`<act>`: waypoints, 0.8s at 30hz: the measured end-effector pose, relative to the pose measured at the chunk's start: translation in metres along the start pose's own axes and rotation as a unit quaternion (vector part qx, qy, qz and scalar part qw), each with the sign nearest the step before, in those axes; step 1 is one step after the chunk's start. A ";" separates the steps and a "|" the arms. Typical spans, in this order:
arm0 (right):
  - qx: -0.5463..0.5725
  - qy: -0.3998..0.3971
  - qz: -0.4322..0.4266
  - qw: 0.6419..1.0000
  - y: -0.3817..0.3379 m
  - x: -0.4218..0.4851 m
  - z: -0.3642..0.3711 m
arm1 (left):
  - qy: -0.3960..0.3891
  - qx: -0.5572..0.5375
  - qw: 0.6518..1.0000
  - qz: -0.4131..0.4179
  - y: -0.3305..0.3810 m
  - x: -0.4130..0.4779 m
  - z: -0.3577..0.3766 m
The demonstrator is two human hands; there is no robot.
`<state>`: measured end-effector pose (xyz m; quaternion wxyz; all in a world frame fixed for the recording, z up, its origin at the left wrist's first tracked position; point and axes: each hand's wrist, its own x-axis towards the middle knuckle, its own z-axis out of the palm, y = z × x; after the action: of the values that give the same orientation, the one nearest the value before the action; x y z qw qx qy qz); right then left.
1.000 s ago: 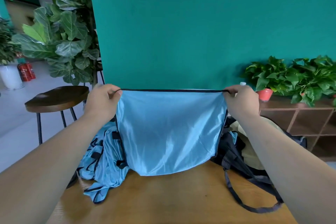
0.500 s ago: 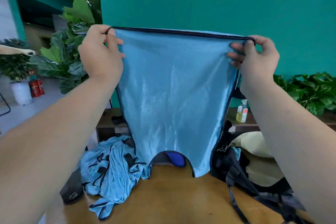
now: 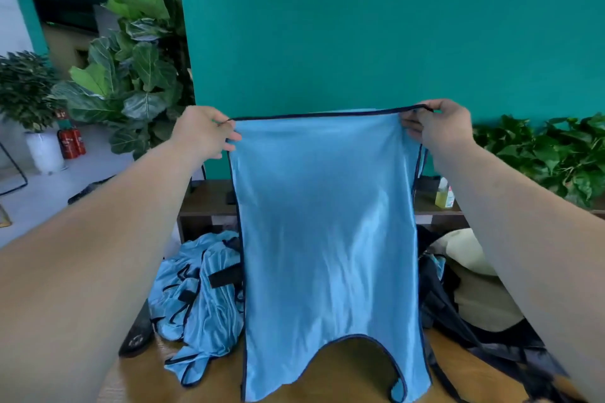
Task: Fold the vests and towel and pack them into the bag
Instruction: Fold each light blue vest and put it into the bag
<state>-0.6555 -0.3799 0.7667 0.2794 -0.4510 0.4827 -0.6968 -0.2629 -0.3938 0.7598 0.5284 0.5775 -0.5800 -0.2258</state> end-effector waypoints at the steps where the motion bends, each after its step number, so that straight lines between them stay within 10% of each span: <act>1: -0.001 0.005 -0.012 1.000 -0.001 0.006 0.000 | 0.005 -0.026 1.000 0.016 0.001 0.002 0.001; 11: 0.019 0.098 -0.175 0.980 -0.023 0.031 0.000 | 0.155 -0.066 0.943 0.286 0.042 0.017 -0.004; 24: -0.021 0.112 -0.030 0.993 0.125 -0.159 -0.053 | 0.186 0.006 0.967 0.172 -0.123 -0.192 0.050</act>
<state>-0.6398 -0.2740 0.5873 0.1933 -0.3906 0.5120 -0.7403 -0.2969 -0.2653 0.5681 0.6546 0.5039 -0.5633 -0.0170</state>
